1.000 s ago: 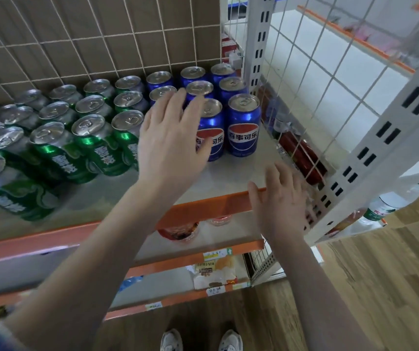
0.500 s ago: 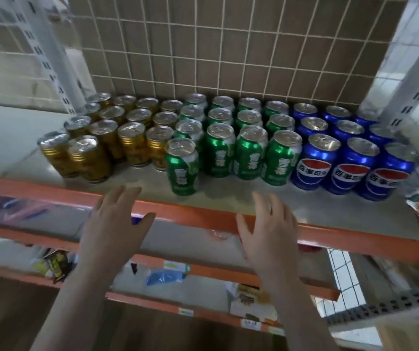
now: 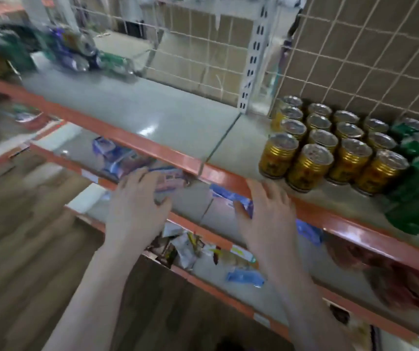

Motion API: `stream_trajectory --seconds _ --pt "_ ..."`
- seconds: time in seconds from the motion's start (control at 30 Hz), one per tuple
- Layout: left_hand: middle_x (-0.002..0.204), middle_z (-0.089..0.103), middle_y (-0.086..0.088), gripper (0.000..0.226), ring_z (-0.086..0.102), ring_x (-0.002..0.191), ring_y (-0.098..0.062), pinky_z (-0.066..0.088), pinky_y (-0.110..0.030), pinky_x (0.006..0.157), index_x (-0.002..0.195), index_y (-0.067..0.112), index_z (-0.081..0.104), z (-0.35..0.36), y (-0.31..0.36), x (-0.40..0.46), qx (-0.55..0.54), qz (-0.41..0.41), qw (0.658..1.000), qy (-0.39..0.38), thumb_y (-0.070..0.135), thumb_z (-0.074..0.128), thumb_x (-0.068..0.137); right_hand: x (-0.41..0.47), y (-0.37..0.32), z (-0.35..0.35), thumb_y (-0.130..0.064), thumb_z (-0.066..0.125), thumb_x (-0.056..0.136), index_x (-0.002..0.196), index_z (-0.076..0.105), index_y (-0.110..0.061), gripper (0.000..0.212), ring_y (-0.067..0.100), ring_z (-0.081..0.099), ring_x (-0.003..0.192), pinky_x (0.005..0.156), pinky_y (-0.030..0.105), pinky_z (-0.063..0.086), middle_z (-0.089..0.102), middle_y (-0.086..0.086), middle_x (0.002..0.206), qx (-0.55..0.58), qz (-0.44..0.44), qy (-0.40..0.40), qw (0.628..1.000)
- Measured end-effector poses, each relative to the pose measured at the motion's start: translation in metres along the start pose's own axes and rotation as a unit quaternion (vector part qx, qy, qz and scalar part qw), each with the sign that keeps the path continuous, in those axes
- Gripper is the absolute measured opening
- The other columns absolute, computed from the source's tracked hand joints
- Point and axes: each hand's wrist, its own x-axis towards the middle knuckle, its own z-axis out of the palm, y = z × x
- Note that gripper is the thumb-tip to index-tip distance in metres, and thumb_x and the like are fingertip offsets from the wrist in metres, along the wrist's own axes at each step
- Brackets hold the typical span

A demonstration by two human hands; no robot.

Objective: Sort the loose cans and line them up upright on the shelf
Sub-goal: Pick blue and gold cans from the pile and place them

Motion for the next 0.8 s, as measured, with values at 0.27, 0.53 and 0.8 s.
stream_trajectory --seconds 0.27,0.53,0.8 --pt "0.118 0.058 -0.008 0.037 0.048 0.112 -0.031 0.039 -0.037 0.084 0.123 0.02 0.057 -0.026 -0.1 0.091 -0.015 -0.075 0.997 0.017 0.03 0.06 0.087 0.074 -0.101 0.075 -0.024 0.063 0.079 0.1 0.068 -0.01 0.026 0.038 0.06 0.076 0.065 0.038 0.047 0.064 0.014 0.086 0.063 -0.012 -0.01 0.998" --pt "0.124 0.055 -0.004 0.037 0.046 0.116 -0.027 0.039 -0.037 0.09 0.124 0.02 0.057 -0.052 -0.22 0.25 -0.002 -0.029 0.999 0.031 0.024 0.058 0.088 0.191 -0.212 0.182 -0.025 0.056 0.092 0.118 0.064 -0.014 0.029 0.031 0.053 0.108 0.085 0.036 0.041 0.06 0.011 0.118 0.084 0.02 -0.041 0.995" --pt "0.123 0.054 -0.008 0.039 0.046 0.115 -0.029 0.038 -0.037 0.086 0.126 0.018 0.056 -0.069 -0.323 0.375 0.015 -0.015 1.0 0.005 0.026 0.059 0.088 0.287 -0.315 0.25 -0.022 0.057 0.089 0.12 0.062 -0.013 0.032 0.034 0.052 0.11 0.091 0.038 0.039 0.058 0.013 0.118 0.057 0.025 -0.056 0.997"
